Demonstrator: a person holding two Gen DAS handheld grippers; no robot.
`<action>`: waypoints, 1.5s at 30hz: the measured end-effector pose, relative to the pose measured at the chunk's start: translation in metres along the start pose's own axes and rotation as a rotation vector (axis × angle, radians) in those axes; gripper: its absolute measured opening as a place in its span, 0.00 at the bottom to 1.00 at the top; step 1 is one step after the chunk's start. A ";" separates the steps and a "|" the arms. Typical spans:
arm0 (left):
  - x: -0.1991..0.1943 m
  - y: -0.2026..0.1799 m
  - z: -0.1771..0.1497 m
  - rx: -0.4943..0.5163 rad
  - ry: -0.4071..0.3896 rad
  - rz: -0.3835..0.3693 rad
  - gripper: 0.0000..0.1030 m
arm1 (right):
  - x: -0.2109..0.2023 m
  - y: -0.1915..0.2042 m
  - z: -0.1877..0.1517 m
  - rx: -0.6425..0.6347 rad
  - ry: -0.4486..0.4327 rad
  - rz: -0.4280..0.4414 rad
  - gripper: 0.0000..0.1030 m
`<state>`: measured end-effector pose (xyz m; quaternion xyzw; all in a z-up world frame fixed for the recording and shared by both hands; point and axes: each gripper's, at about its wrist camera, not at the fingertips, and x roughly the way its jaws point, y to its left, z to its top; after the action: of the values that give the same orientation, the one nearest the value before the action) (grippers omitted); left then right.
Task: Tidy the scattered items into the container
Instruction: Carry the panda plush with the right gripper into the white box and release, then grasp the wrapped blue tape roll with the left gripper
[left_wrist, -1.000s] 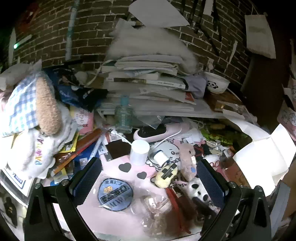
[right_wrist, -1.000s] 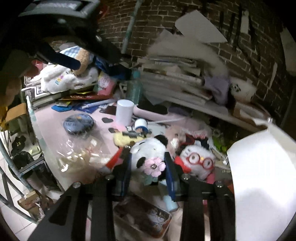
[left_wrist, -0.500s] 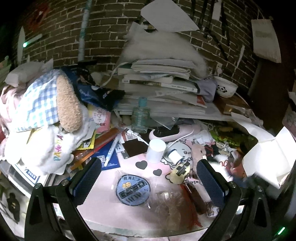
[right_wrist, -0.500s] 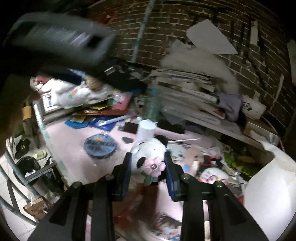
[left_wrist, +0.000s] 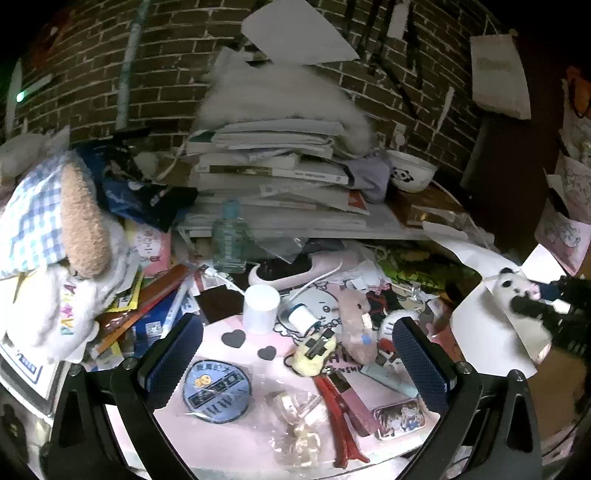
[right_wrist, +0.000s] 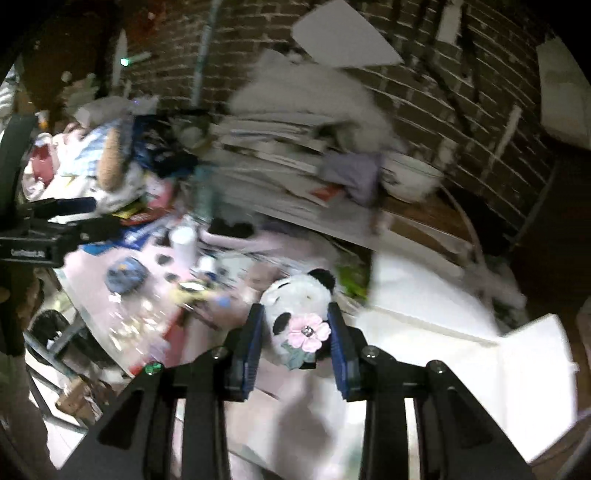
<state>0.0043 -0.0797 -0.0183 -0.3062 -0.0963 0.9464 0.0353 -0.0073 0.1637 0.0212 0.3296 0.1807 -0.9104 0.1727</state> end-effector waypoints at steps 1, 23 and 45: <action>0.001 -0.002 0.000 0.004 0.003 0.003 1.00 | -0.002 -0.010 0.000 0.012 0.027 -0.002 0.29; 0.028 -0.008 -0.018 0.052 0.091 0.068 1.00 | 0.092 -0.117 -0.044 0.156 0.600 0.018 0.34; 0.058 0.046 -0.056 0.007 0.156 0.194 0.99 | -0.020 0.022 -0.009 0.034 -0.049 0.329 0.72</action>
<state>-0.0105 -0.1086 -0.1056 -0.3868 -0.0599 0.9190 -0.0478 0.0213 0.1518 0.0231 0.3354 0.1048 -0.8805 0.3181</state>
